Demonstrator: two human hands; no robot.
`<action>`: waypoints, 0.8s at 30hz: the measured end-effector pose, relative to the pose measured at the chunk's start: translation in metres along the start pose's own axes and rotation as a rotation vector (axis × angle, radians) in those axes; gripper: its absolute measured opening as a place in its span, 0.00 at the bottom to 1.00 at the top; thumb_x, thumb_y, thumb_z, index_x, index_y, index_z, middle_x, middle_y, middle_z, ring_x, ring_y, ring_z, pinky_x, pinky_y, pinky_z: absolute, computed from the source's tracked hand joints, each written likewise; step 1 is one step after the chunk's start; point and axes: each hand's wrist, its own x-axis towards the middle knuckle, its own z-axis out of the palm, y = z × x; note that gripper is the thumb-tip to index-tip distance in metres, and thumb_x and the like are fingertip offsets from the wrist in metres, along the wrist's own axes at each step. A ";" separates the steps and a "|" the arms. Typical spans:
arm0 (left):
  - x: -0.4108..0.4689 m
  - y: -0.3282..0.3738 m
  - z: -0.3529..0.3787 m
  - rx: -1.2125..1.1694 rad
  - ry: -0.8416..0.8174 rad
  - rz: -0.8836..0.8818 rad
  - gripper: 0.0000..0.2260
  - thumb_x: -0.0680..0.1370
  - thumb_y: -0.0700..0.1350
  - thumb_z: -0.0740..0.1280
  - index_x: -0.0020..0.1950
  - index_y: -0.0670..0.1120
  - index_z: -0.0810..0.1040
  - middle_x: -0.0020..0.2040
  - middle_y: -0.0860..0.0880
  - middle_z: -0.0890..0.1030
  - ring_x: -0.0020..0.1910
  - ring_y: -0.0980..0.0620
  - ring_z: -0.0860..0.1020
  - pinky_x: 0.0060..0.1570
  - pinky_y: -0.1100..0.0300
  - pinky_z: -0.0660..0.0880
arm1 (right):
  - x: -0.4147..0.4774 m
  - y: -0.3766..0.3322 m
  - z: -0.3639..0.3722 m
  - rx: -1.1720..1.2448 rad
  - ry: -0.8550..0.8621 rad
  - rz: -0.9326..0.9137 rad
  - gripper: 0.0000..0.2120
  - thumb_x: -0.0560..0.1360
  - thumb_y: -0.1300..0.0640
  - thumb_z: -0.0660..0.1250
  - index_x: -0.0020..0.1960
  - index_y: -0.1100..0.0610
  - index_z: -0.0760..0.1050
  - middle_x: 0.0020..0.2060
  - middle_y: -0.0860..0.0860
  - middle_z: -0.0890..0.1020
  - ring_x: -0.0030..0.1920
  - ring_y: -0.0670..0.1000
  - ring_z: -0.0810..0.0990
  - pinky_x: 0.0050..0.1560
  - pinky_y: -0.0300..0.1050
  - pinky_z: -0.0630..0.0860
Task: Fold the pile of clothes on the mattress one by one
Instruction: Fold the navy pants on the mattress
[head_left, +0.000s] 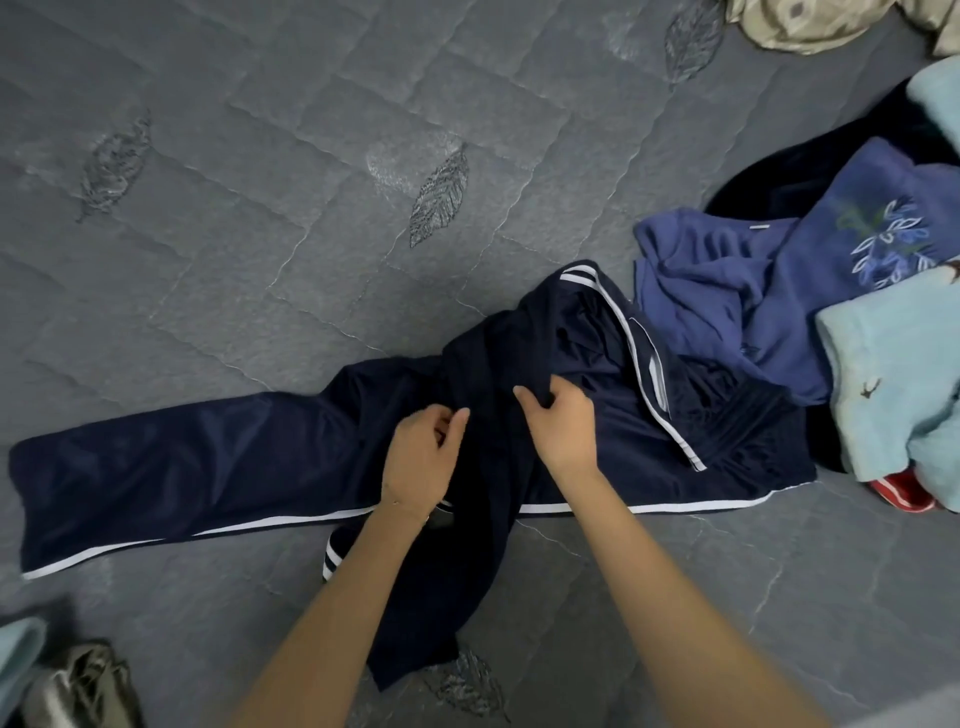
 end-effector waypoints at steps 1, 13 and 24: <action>-0.005 -0.004 0.005 0.032 -0.035 0.028 0.14 0.80 0.49 0.63 0.37 0.45 0.73 0.34 0.51 0.75 0.36 0.52 0.74 0.39 0.63 0.68 | -0.002 -0.002 0.003 0.050 0.001 0.013 0.07 0.77 0.58 0.68 0.50 0.61 0.81 0.45 0.51 0.84 0.45 0.46 0.80 0.48 0.38 0.75; -0.012 0.010 -0.033 -0.219 0.400 -0.214 0.10 0.84 0.42 0.56 0.43 0.41 0.69 0.33 0.52 0.70 0.30 0.60 0.67 0.33 0.63 0.63 | -0.013 -0.008 -0.013 0.071 0.129 0.067 0.09 0.76 0.52 0.69 0.52 0.55 0.74 0.36 0.42 0.76 0.37 0.41 0.75 0.37 0.29 0.67; -0.007 0.042 0.011 0.366 0.156 0.339 0.22 0.79 0.52 0.59 0.71 0.45 0.71 0.70 0.43 0.71 0.68 0.41 0.70 0.67 0.43 0.66 | -0.015 0.026 -0.062 0.021 0.134 0.179 0.18 0.76 0.52 0.69 0.63 0.57 0.74 0.55 0.51 0.80 0.53 0.49 0.78 0.53 0.40 0.72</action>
